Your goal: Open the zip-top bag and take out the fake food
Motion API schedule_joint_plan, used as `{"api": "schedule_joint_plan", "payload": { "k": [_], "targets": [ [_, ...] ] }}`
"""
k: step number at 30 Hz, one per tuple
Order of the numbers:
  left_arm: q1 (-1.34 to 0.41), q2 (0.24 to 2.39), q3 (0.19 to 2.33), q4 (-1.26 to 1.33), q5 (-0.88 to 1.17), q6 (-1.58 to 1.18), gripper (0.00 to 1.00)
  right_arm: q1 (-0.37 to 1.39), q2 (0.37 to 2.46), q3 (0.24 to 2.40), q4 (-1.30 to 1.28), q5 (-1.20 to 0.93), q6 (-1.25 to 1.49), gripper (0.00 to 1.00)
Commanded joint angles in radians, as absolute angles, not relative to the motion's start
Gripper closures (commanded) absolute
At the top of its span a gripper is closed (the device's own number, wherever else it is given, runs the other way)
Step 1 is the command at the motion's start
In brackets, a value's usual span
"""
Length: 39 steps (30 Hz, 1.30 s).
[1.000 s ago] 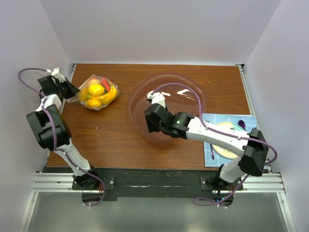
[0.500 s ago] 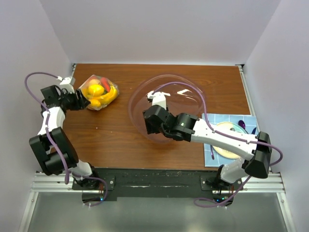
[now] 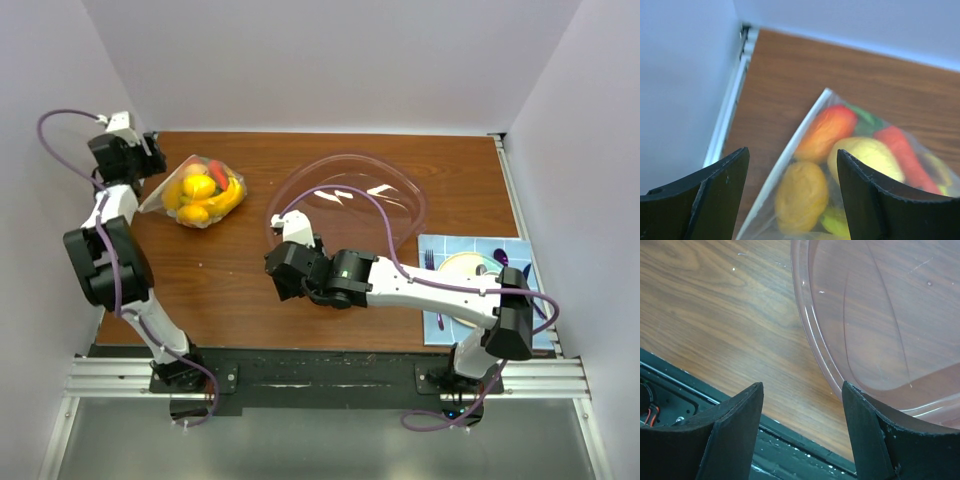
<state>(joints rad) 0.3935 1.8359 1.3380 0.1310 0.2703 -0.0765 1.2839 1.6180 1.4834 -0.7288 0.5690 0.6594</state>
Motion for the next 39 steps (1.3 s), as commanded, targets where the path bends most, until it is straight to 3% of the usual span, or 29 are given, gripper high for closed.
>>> {"api": "schedule_joint_plan", "payload": {
  "k": [1,10,17,23,28,32,39],
  "targets": [
    [0.368,1.908,1.316,0.176,0.132,-0.045,0.24,1.296,1.583,1.509,-0.726,0.614,0.704,0.32],
    [0.347,1.953,1.172,0.156,0.09,0.158,0.29,1.312,1.536,1.502,-0.742,0.627,0.722,0.31],
    [0.347,1.738,0.927,0.094,0.173,0.261,0.32,1.322,1.485,1.457,-0.752,0.632,0.755,0.31],
    [0.347,1.516,0.741,-0.109,0.293,0.328,0.36,1.331,1.465,1.428,-0.776,0.646,0.781,0.31],
    [0.345,1.312,0.729,-0.32,0.484,0.422,0.36,1.333,1.47,1.427,-0.798,0.657,0.798,0.31],
    [0.344,1.296,0.834,-0.542,0.636,0.653,0.37,1.336,1.5,1.443,-0.773,0.65,0.776,0.31],
    [0.46,1.33,1.119,-0.785,0.807,0.81,0.36,1.431,1.69,1.552,-0.577,0.704,0.435,0.29]
  ]
}}
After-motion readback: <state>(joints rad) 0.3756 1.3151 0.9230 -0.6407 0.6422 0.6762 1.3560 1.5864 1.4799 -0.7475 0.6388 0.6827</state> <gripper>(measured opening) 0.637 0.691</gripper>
